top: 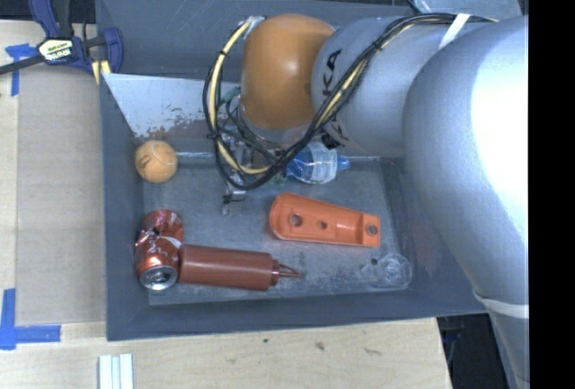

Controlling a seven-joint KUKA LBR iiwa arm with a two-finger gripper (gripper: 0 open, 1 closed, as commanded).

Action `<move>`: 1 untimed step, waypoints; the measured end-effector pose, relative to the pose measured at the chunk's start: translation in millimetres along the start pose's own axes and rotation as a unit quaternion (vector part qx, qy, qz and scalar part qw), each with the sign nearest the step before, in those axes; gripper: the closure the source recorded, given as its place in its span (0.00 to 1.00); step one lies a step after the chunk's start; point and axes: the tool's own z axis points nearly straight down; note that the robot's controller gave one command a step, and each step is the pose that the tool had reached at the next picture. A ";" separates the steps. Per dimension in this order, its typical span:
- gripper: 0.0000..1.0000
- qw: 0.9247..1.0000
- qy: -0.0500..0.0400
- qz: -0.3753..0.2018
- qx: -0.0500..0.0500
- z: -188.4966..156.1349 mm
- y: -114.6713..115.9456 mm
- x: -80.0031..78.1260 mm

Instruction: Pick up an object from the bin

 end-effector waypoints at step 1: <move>0.00 1.000 0.000 0.000 0.000 0.0 -0.1 0.0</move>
Offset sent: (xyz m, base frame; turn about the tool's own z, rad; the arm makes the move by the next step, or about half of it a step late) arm -0.0396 -0.0634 -0.0320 0.0413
